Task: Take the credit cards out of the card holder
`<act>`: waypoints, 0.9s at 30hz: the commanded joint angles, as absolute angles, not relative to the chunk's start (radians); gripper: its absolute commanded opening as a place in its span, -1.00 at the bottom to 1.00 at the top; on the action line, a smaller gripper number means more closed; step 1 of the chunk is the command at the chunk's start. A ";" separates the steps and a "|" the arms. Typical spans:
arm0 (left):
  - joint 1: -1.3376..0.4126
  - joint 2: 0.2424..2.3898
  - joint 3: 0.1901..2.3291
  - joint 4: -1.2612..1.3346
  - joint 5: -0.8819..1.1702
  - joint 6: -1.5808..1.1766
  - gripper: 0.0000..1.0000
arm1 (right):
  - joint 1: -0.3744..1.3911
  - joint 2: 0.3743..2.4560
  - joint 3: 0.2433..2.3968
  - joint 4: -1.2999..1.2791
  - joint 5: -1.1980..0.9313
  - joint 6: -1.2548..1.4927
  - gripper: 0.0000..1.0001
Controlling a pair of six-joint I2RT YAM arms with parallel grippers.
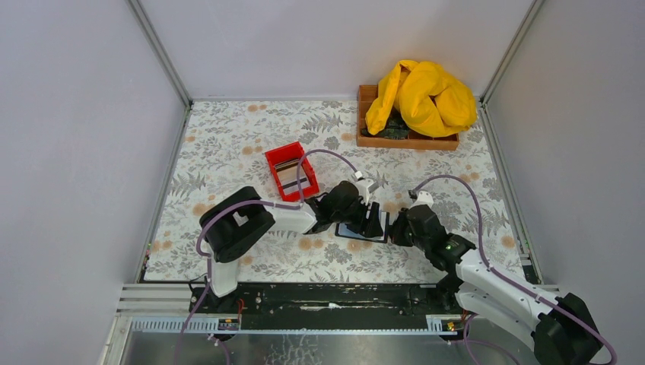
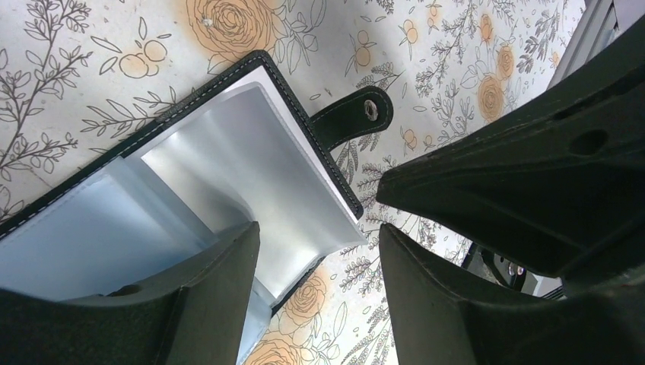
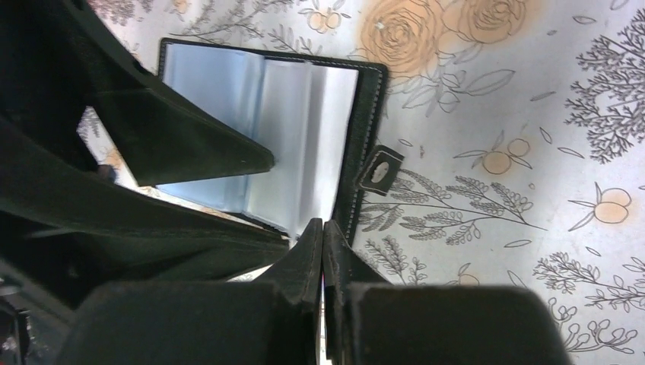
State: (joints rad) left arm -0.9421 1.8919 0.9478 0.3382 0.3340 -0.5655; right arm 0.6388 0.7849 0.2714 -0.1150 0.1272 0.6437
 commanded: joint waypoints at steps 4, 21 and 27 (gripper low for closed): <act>-0.953 1.918 0.959 0.402 0.335 -0.593 0.34 | 0.637 0.785 0.372 -0.097 0.057 0.633 -1.00; -0.952 1.928 0.951 0.456 0.426 -0.587 0.90 | 0.637 0.919 0.383 0.010 0.030 0.614 -1.00; -0.951 1.902 0.945 0.431 0.401 -0.563 0.39 | 0.637 0.971 0.364 0.080 0.008 0.611 -1.00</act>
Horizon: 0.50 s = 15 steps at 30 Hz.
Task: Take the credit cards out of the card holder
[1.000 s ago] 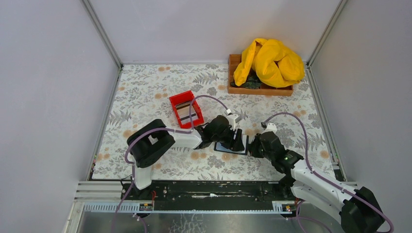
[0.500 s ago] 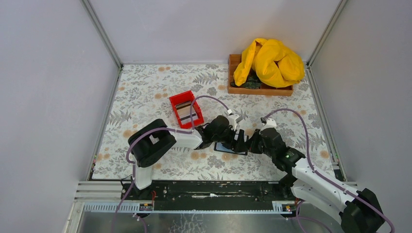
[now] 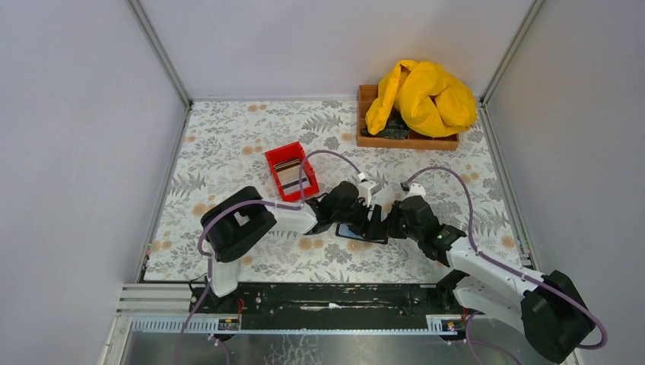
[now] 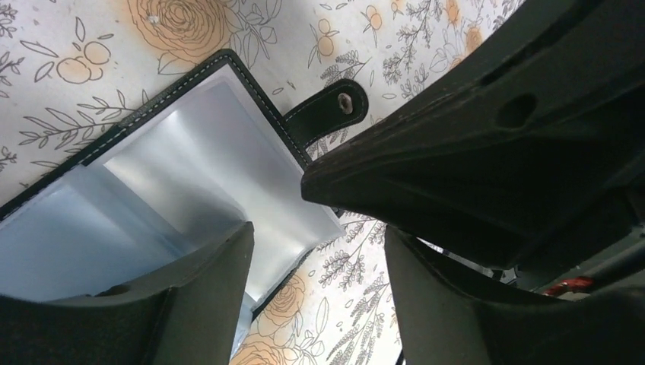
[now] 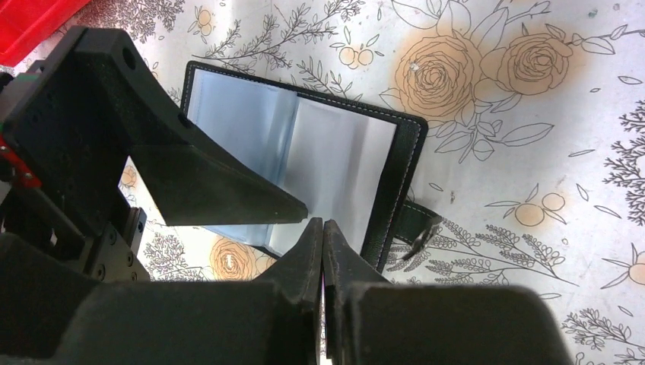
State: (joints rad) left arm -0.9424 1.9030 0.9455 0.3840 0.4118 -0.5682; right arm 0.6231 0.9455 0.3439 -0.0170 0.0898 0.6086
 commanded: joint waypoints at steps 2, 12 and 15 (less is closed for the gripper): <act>-0.952 1.898 0.946 0.417 0.384 -0.557 0.22 | 0.634 0.989 0.356 0.105 0.001 0.612 -1.00; -0.952 1.902 0.956 0.393 0.369 -0.550 0.13 | 0.628 1.068 0.334 0.132 0.015 0.613 -1.00; -0.947 1.885 0.948 0.389 0.358 -0.541 0.26 | 0.622 1.077 0.332 0.117 0.037 0.608 -1.00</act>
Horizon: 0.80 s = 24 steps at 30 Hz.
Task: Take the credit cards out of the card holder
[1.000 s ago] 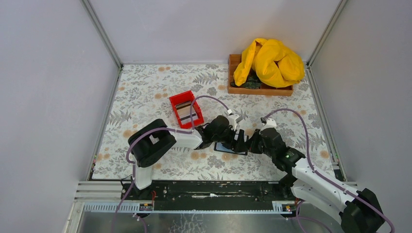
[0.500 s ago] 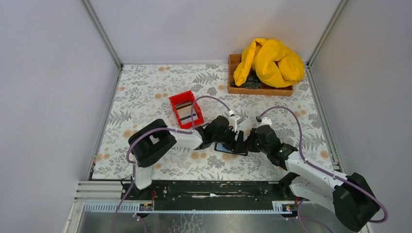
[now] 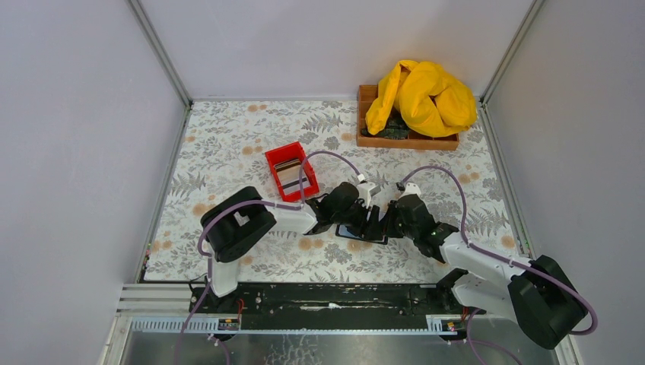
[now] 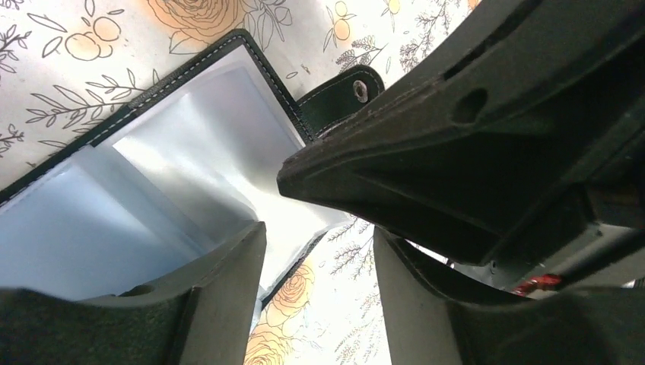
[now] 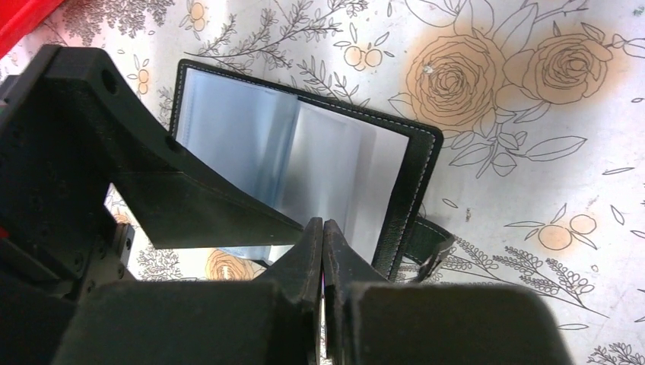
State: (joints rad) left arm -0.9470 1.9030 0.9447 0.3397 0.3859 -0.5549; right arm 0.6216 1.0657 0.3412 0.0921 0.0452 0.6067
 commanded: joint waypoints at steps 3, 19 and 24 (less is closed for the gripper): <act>-0.946 1.839 0.929 0.378 0.301 -0.503 0.30 | 0.616 1.086 0.324 0.115 0.047 0.612 -0.99; -0.867 1.738 0.914 0.185 0.051 -0.511 0.32 | 0.603 1.095 0.291 0.130 0.046 0.614 -1.00; -0.861 1.736 0.920 0.146 -0.009 -0.531 0.46 | 0.599 1.091 0.278 0.140 0.040 0.612 -1.00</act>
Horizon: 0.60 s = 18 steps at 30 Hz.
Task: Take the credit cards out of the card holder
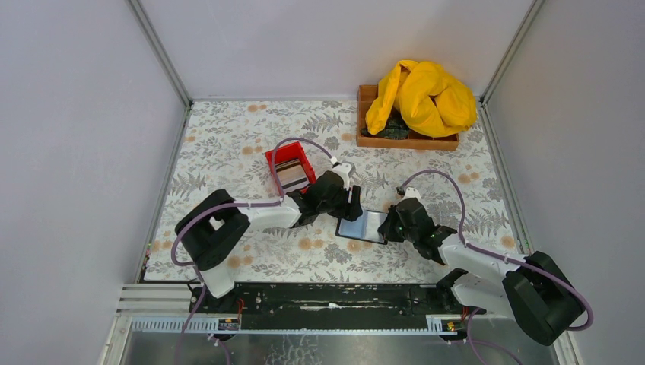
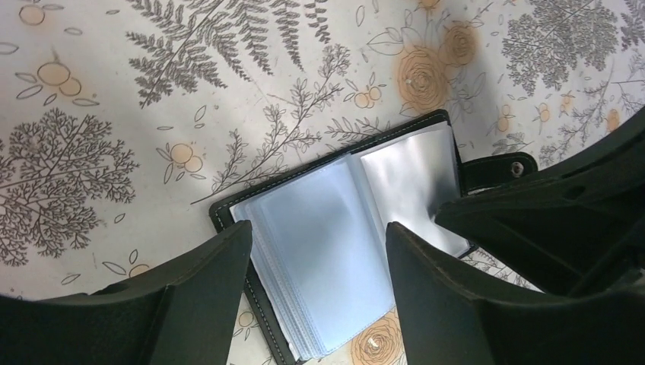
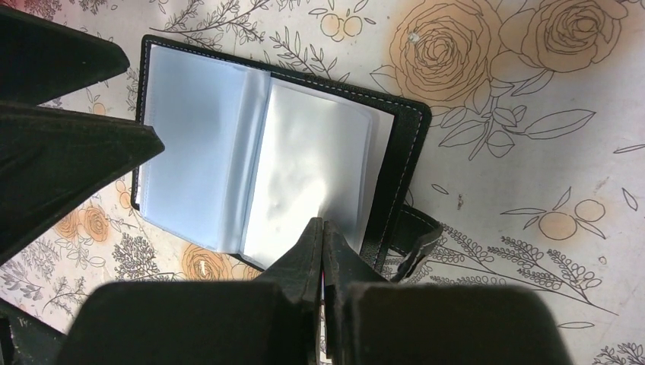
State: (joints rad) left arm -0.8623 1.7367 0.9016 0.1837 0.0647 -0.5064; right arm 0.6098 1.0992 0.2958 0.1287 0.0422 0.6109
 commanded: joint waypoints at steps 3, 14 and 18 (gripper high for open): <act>-0.861 1.745 0.927 0.141 0.006 -0.536 0.46 | 0.597 1.091 0.278 0.139 0.039 0.612 -1.00; -0.861 1.814 0.977 0.094 0.088 -0.546 0.43 | 0.590 1.084 0.278 0.130 0.043 0.608 -1.00; -0.861 1.822 0.984 0.092 0.094 -0.545 0.41 | 0.587 1.081 0.274 0.130 0.043 0.605 -1.00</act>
